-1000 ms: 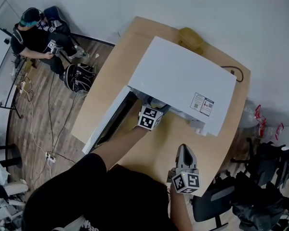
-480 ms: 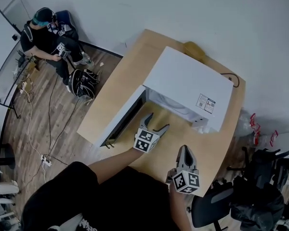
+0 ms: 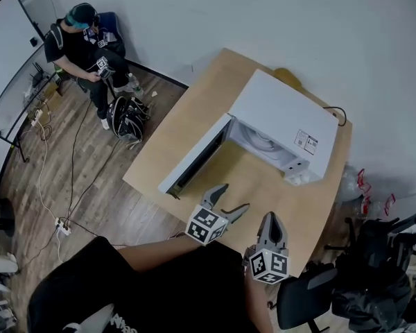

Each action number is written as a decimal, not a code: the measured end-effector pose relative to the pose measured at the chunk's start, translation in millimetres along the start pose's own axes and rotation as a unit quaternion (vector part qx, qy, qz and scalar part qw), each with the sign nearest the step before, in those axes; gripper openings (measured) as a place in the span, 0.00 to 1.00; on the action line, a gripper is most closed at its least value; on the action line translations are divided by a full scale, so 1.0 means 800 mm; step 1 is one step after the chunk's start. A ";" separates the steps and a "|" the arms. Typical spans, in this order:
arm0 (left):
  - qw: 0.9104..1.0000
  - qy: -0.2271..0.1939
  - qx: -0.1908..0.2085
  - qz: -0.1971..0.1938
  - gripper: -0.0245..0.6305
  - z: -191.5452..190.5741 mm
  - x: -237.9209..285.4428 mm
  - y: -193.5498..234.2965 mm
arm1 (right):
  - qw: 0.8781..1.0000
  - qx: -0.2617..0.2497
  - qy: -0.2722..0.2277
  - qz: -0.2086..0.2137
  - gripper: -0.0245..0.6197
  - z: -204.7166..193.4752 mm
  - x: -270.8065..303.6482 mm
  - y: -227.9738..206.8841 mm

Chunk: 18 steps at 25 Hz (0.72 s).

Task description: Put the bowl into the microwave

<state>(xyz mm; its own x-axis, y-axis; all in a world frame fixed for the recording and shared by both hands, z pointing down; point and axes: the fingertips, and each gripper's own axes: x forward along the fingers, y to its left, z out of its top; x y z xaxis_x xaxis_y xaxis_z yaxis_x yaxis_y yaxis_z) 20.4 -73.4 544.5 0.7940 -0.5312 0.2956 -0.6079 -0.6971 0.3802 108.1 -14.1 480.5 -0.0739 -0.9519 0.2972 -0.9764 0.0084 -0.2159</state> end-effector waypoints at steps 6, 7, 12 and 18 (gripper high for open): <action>0.998 -0.016 -0.025 -0.061 0.62 0.004 -0.057 -0.048 | 0.999 -0.022 -0.025 -0.025 0.13 0.000 -0.063 0.038; 0.997 -0.024 -0.023 -0.072 0.62 0.006 -0.066 -0.058 | 0.999 -0.029 -0.029 -0.030 0.13 -0.002 -0.076 0.044; 0.990 -0.066 -0.043 -0.114 0.61 0.019 -0.105 -0.094 | 0.996 -0.070 -0.048 -0.032 0.13 -0.001 -0.128 0.074; 0.988 -0.093 -0.008 -0.124 0.51 0.024 -0.136 -0.141 | 0.993 -0.090 -0.079 -0.016 0.13 0.014 -0.163 0.078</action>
<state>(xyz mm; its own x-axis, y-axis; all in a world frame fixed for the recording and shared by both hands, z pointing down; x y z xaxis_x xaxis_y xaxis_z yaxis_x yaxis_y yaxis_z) 2.5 53.9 453.0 0.9044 -0.4258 0.0270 -0.3941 -0.8095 0.4351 58.7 107.1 417.7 -0.0227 -0.9887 0.1479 -0.9992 0.0178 -0.0344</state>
